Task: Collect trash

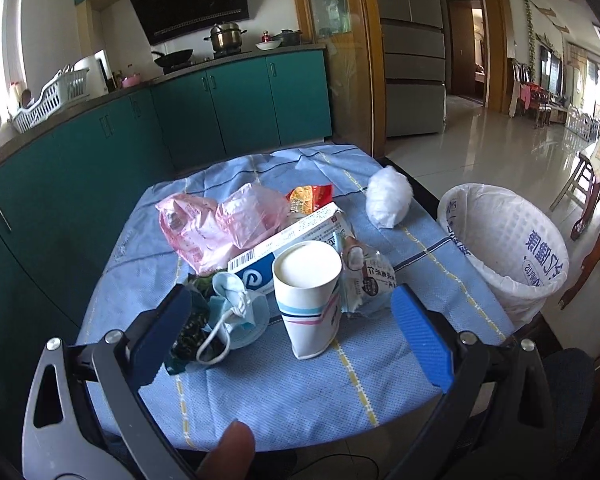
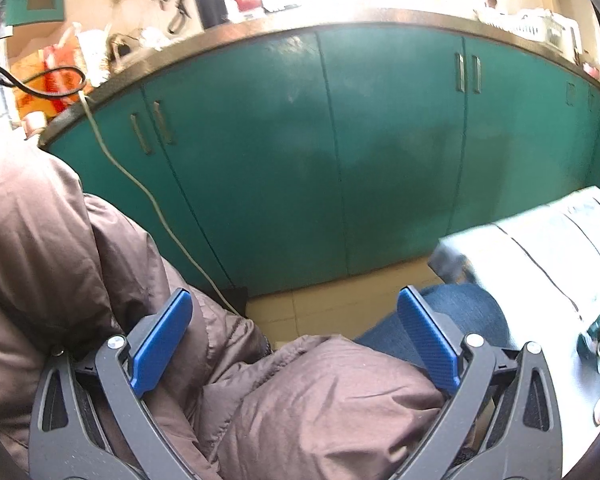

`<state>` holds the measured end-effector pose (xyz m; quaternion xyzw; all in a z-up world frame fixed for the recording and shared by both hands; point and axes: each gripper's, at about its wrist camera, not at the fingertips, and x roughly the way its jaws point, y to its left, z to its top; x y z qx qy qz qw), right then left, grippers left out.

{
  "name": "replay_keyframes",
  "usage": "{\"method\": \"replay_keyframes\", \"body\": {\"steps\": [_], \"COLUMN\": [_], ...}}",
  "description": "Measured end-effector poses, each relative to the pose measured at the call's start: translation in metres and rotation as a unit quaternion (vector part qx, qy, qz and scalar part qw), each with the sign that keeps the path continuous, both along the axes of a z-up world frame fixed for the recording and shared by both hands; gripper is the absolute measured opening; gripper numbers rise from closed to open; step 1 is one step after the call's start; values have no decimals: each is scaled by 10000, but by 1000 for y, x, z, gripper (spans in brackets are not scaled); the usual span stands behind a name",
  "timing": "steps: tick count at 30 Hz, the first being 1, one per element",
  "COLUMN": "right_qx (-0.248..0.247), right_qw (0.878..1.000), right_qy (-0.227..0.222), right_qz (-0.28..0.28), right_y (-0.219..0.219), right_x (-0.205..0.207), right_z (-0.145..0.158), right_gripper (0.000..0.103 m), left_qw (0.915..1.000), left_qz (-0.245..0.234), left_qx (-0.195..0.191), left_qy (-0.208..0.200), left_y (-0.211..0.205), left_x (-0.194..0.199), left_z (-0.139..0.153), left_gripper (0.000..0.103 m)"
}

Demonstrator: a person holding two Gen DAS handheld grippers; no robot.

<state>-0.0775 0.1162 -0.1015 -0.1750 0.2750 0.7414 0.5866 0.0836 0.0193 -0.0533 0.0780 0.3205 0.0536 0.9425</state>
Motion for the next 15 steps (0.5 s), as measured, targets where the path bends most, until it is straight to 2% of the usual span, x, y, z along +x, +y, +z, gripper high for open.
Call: {"method": "replay_keyframes", "body": {"steps": [2,3,5,7,8,9,10,12,13,15], "right_qx": [-200,-214,178,901,1218,1560,1948,2280,2409,2413], "right_qw": [9995,9987,9974,9911,9828,9709,9406,8644,8396,7775], "right_qy": [159,457,687,261,-42,-292,-726,-1223,-1294,-1340], "right_qz": [196,83,-110,-944,-1389,-1792,-2683,-4312,-4694,-5651], "right_y": [7,8,-4,-41,-63,-89,-128,-198,-223,-273], "right_x": [-1,3,12,28,35,41,49,61,64,74], "right_z": [2,6,21,53,69,85,104,127,132,138], "right_gripper": [100,100,100,100,98,100,100,100,100,100], "left_qw": [9998,9994,9985,9980,9979,9980,9985,9989,9989,9995], "left_qz": [114,185,313,326,346,351,325,270,270,200], "left_qx": [154,184,321,471,514,501,443,388,379,229], "left_qy": [-100,-207,-316,-252,-202,-127,-88,-45,-38,-100], "left_y": [6,9,12,14,14,15,16,15,15,12], "left_x": [2,3,5,6,6,6,4,1,0,-8], "left_z": [3,4,4,-1,-4,-7,-9,-11,-12,-6], "left_gripper": [100,100,100,100,100,100,100,100,100,100]}}
